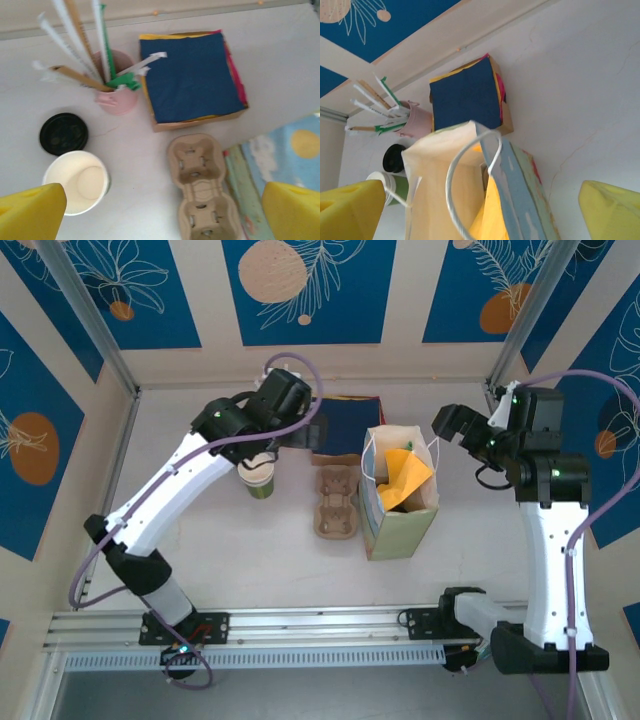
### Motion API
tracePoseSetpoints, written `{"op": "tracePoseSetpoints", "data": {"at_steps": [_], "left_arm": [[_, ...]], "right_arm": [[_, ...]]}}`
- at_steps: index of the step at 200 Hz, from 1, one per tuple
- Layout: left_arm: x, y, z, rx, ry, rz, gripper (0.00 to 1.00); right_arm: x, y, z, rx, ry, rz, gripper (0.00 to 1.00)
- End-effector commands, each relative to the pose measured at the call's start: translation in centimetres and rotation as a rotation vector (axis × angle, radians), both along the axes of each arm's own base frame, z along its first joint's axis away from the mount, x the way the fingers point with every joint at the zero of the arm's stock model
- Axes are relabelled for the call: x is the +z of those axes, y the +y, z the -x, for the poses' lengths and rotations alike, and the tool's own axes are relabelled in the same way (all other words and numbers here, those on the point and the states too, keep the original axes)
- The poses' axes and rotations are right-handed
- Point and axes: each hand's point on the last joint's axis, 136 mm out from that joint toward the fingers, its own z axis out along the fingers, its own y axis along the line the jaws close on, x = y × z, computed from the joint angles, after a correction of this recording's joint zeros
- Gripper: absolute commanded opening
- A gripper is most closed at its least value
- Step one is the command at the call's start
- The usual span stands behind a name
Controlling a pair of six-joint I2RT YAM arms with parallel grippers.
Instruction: Pack the takeout coffee
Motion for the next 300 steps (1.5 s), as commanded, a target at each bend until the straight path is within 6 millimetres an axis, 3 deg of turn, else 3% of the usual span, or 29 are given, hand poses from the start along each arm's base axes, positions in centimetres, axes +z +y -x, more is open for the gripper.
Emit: {"op": "tracePoseSetpoints", "data": {"at_steps": [1,66,100,143,178,215,239,271,300], "left_arm": [[0.6,2.7,-0.8,0.034,-0.031,0.024,1.00],[-3.4,11.3,-2.8,0.203,0.016,-0.020,1.00],[-6.7,15.5,-3.7,0.299,0.061,-0.052,1.00],[-10.9,20.4,-4.5,0.388,0.067,-0.108,1.00],[-14.5,24.3,-4.9,0.470,0.029,-0.212,1.00],[-18.1,27.1,-5.0,0.512,-0.078,-0.304,1.00],[-20.1,27.9,-5.4,0.494,-0.090,-0.301,1.00],[-23.0,29.0,-6.3,0.504,-0.036,-0.286,1.00],[-24.5,28.3,-7.9,0.465,-0.045,-0.250,1.00]], "right_arm": [[0.1,-1.6,-1.2,-0.047,0.014,0.051,0.99],[-4.4,-6.4,-5.9,-0.195,0.146,0.008,0.99],[-8.7,-8.8,-7.0,-0.270,0.235,-0.019,0.99],[-14.6,-10.4,-7.2,-0.300,0.293,0.030,0.99],[-19.0,-10.2,-7.7,-0.288,0.312,0.017,0.99],[-22.6,-8.6,-9.2,-0.201,0.243,0.100,0.99],[-24.5,-7.0,-10.7,-0.131,0.177,0.201,0.99],[-27.6,-5.7,-12.4,-0.114,0.156,0.196,0.99],[-29.4,-4.7,-13.7,-0.077,0.124,0.261,0.99]]}}
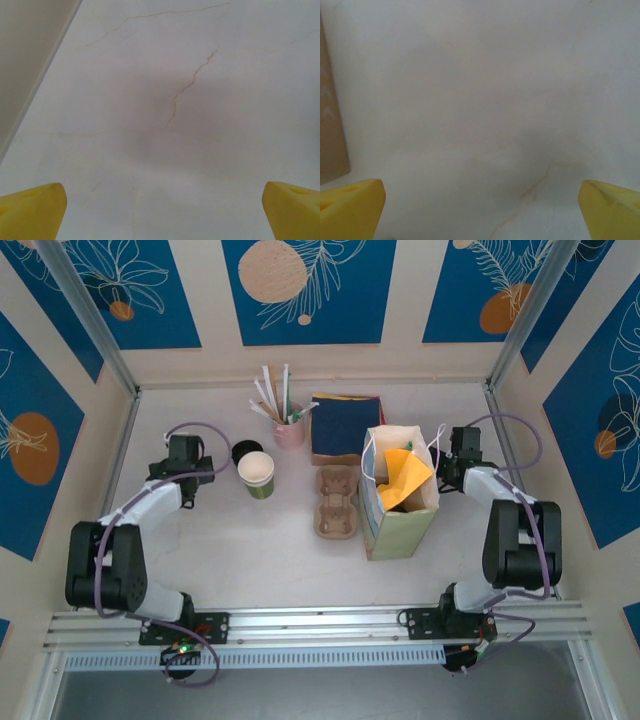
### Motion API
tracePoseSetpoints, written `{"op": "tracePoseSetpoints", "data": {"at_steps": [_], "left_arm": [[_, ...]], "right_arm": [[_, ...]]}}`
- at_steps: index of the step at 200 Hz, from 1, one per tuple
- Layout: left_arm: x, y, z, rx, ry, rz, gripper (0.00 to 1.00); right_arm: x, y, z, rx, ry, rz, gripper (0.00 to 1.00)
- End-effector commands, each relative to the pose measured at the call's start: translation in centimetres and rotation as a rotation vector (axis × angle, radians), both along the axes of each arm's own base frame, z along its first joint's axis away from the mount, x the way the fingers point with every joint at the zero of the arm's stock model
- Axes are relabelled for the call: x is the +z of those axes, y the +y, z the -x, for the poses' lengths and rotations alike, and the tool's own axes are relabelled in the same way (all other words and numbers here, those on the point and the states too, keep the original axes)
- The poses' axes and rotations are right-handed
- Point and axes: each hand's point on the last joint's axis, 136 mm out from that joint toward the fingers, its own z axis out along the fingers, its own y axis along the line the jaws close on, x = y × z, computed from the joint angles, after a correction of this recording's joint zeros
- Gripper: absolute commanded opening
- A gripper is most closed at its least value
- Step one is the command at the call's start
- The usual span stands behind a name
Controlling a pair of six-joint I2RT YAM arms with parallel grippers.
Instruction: Pack the takeout coffee
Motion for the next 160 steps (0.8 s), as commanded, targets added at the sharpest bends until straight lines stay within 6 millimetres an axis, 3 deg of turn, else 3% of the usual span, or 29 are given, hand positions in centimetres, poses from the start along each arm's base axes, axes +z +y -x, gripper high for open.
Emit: {"op": "tracePoseSetpoints", "data": {"at_steps": [1,22,47,70,106,160], "left_arm": [[-0.4,-0.7,-2.1,-0.053,-0.061,0.032,1.00],[-1.1,-1.3,-3.2,-0.081,-0.095,0.046,1.00],[-2.5,-1.7,-3.9,-0.123,-0.080,0.036,1.00],[-1.9,-2.0,-4.3,-0.160,-0.155,0.021,1.00],[-1.4,-3.2,-3.8,-0.242,-0.221,0.049,1.00],[-0.5,-5.6,-1.5,-0.396,-0.420,0.071,1.00]], "right_arm": [[0.4,0.2,-2.5,0.035,-0.114,0.080,0.99],[-0.2,0.6,-3.0,0.060,-0.088,0.124,0.99],[0.6,0.8,-3.5,0.115,-0.142,0.217,0.99],[0.9,0.7,-3.8,0.124,-0.187,0.218,0.99],[1.4,1.5,-4.0,0.172,-0.248,0.154,0.99],[3.2,3.5,-1.3,0.274,-0.478,0.161,0.99]]}}
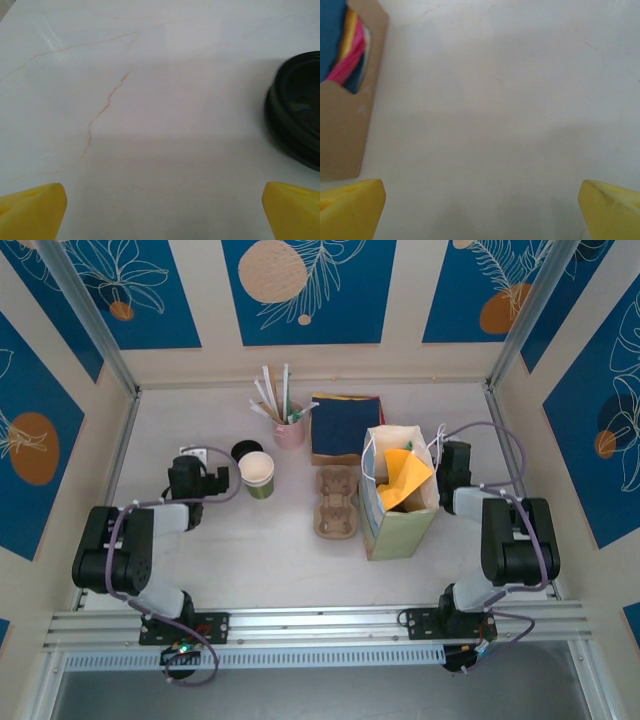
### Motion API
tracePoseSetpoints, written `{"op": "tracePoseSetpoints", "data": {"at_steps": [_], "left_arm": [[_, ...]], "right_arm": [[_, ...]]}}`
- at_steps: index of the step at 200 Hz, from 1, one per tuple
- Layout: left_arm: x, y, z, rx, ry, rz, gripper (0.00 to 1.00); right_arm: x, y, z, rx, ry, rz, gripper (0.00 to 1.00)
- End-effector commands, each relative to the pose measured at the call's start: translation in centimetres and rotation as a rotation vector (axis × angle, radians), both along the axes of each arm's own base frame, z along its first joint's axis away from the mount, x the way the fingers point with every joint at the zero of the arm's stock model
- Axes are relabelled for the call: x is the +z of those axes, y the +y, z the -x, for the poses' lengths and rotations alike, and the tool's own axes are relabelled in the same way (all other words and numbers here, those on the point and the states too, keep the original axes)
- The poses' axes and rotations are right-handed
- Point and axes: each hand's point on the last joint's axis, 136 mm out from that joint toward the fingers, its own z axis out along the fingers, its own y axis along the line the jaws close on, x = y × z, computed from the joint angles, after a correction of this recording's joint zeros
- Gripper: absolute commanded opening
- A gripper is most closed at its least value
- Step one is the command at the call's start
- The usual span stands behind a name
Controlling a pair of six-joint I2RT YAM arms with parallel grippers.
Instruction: Pack the takeout coffee
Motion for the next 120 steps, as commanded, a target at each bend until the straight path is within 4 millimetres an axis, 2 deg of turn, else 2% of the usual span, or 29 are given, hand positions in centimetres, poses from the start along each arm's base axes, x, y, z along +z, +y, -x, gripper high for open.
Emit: {"op": "tracePoseSetpoints", "data": {"at_steps": [1,23,44,120], "left_arm": [[2.3,-1.3,0.0,-0.096,-0.174,0.019,1.00],[2.0,-2.5,0.1,-0.170,-0.190,0.023,1.00],[2.0,-2.5,0.0,-0.169,-0.194,0.026,1.00],[2.0,-2.4,0.0,-0.166,-0.194,0.023,1.00]], "right_arm": [[3.0,1.4,-0.2,0.089,-0.189,0.005,0.99],[3.0,1.7,0.6,0.108,-0.249,-0.001,0.99],[2.6,1.9,1.0,0.128,-0.276,-0.002,0.99],[2.3,2.3,0.4,0.125,-0.255,0.040,0.99]]}}
